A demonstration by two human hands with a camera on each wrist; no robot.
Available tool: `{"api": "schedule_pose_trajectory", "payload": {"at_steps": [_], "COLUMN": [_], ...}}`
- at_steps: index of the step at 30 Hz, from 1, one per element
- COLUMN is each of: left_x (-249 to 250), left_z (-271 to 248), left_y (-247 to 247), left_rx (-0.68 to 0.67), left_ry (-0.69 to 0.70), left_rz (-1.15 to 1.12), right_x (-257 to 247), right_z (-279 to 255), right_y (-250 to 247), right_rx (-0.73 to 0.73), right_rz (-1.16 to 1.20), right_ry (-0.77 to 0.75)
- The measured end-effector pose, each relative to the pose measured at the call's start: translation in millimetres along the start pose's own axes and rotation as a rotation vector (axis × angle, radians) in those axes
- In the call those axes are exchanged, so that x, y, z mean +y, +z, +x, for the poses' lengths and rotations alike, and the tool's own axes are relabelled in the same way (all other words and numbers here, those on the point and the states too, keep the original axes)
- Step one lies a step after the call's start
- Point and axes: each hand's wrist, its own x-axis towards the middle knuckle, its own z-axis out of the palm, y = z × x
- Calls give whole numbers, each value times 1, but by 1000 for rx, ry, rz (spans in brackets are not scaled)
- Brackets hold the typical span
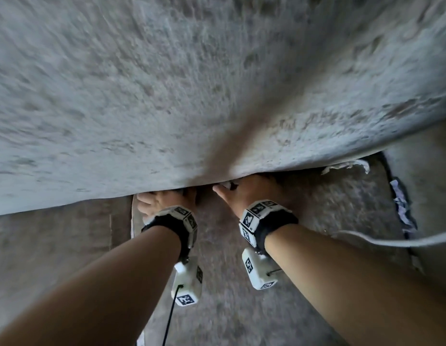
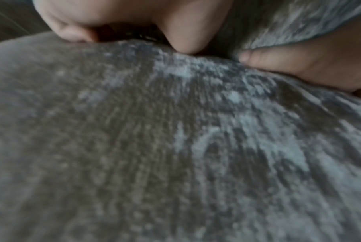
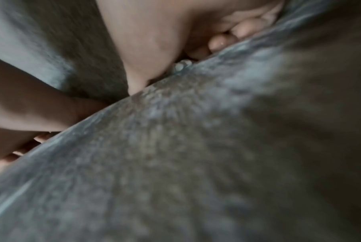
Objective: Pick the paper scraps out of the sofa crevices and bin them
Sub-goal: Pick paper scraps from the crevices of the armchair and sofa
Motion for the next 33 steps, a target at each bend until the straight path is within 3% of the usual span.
{"api": "schedule_pose_trajectory", "payload": {"at_steps": [2,3,5,6,9,14,16,18,24,30,33], "left_x": [-12,-5,25,34,33,15,9,2,-7,7,29], "left_z": [34,33,-4,-28,-43,-30,-30,-30,-55,-100,-126], "left_y": [59,56,-4,-37,-46,-43,-49,-54,-71,-75,-74], "left_rx": [-25,-16,111,91,90,28,-14,-26,-27,-225,-314], "left_ry": [91,63,-63,-122,-202,14,145,204,255,421,357], "left_rz": [77,107,108,131,119,289,372,353,130,-7,-250], "right_x": [-2,-2,0,3,10,25,35,41,70,129,161], "right_z": [5,5,6,7,10,2,-4,-14,-41,-53,-63], "right_y": [7,8,6,4,-1,-5,0,-1,-15,-51,-63], "right_rx": [78,110,132,116,59,179,276,281,240,238,271], "right_rz": [6,8,6,2,6,28,103,206,366,347,304], "right_ry": [36,41,34,22,8,-105,-191,-207,21,214,272]}}
